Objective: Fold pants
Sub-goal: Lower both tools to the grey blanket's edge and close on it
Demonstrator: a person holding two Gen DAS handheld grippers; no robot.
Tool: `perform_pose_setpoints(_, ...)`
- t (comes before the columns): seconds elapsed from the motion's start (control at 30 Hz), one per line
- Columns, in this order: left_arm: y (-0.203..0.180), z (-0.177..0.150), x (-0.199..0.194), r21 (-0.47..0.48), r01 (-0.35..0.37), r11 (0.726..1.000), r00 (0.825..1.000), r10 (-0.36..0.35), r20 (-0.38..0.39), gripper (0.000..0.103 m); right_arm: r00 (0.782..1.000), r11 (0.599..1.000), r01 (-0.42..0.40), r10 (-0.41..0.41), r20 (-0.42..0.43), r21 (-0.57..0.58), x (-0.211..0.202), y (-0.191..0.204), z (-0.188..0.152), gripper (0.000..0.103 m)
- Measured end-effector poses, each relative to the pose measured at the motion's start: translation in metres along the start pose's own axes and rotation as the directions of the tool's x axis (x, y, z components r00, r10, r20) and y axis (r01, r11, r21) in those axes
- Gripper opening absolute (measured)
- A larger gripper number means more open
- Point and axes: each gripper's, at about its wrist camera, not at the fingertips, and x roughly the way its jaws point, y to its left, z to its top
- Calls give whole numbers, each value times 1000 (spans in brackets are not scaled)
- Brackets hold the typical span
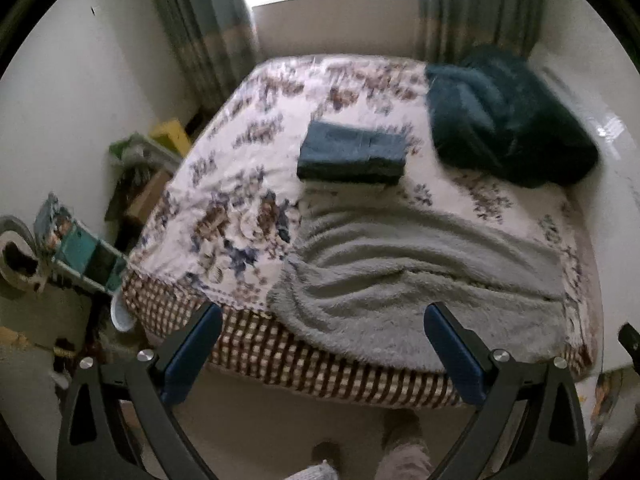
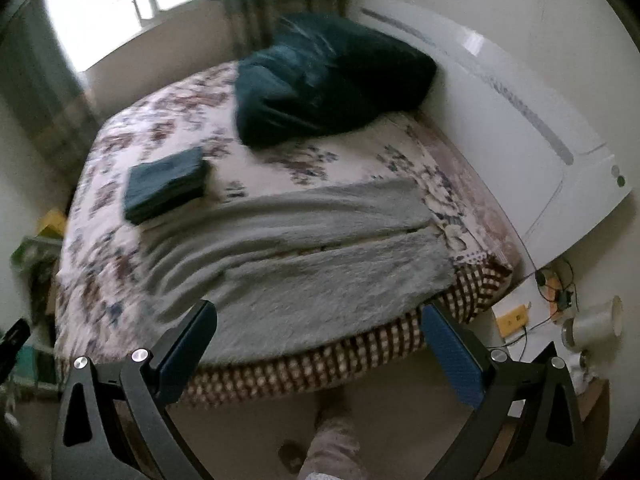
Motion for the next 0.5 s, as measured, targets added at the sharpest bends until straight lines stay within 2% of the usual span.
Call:
perform_pose_setpoints(0.13,-31,49,86,-65,-48,997,993,41,-111,103,996,999,-1,6,-93,51,110,-19,65,103)
perform_pose_setpoints(0.2,-47,75,141,-112,-87,990,982,66,-175,103,989,997,-8,20,-149,82,177,-29,99,103)
perform_pose_setpoints(0.3,-55,93,209,-209,-112,971,959,51,-277,103,976,992,10,17,-217,123,277,-40,147,103)
perform_pose_setpoints(0.33,-57,97,233,-247,-119,962,950,38,-310,103,972,991,16,16,-233,135,297,-42,153,103)
perform_pose_setpoints(0.4,-60,105,288,-346,-121,930,922,-23,-387,103,961,985,25,24,-275,173,360,-49,175,103)
perform_pose_setpoints(0.43,-60,109,321,-412,-129,902,905,-63,-421,103,958,983,37,16,-285,180,381,-51,182,103)
perform_pose_setpoints(0.5,-56,114,364,-501,-159,851,885,-102,-454,103,954,978,64,-2,-300,197,433,-54,198,103)
